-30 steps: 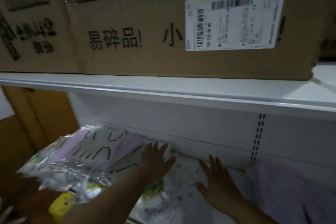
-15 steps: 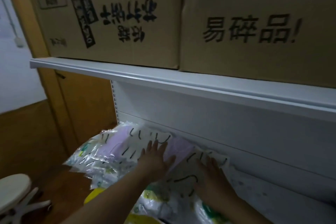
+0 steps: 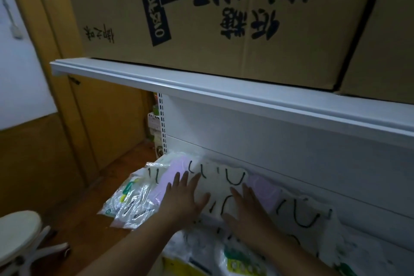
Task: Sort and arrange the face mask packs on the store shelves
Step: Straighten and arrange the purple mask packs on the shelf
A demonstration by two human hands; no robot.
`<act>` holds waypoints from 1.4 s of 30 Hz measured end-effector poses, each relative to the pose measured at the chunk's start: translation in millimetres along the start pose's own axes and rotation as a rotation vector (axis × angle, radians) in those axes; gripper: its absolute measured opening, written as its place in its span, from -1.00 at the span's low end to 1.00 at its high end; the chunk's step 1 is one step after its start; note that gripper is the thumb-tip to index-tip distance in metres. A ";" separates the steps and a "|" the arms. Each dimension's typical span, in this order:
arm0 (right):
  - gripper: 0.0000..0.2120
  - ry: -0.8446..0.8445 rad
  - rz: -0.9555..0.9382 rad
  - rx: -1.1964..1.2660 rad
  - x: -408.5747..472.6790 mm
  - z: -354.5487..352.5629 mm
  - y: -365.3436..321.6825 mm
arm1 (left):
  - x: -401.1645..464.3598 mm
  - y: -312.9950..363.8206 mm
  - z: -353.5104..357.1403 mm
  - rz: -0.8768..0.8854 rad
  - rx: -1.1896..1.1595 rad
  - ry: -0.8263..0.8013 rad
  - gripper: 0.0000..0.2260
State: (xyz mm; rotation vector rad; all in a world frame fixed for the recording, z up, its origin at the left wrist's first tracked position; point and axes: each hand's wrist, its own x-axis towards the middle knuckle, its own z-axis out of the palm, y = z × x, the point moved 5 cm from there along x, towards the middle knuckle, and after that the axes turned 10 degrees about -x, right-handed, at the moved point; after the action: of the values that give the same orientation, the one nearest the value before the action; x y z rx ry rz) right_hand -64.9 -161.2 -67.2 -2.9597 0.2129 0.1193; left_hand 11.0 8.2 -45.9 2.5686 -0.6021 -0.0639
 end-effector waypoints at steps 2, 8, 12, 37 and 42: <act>-0.24 -0.012 -0.007 0.033 7.8 3.2 -4.4 | 2.9 -3.2 -0.3 0.000 -0.015 -0.009 -0.40; -0.25 0.007 -0.080 -0.007 28.9 9.9 -8.3 | 14.2 -15.4 -4.4 -0.086 0.023 -0.029 -0.42; -0.24 0.040 -0.114 -0.056 34.9 11.2 -10.9 | 23.0 -17.7 -11.2 -0.101 0.065 -0.023 -0.39; -0.55 0.344 0.230 0.300 22.1 -30.5 -60.2 | 54.6 -34.7 -18.4 -0.403 -1.487 -0.348 -0.76; -0.26 0.193 0.011 0.156 33.4 -9.6 -133.5 | 35.5 -52.8 -9.6 -0.472 -1.705 -0.694 -0.63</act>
State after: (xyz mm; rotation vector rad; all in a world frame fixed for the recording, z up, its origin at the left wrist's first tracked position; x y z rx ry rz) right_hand -11.4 -37.2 -38.8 -2.8135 0.2516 -0.1744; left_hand 65.9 38.5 -60.5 0.8802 0.0114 -1.0988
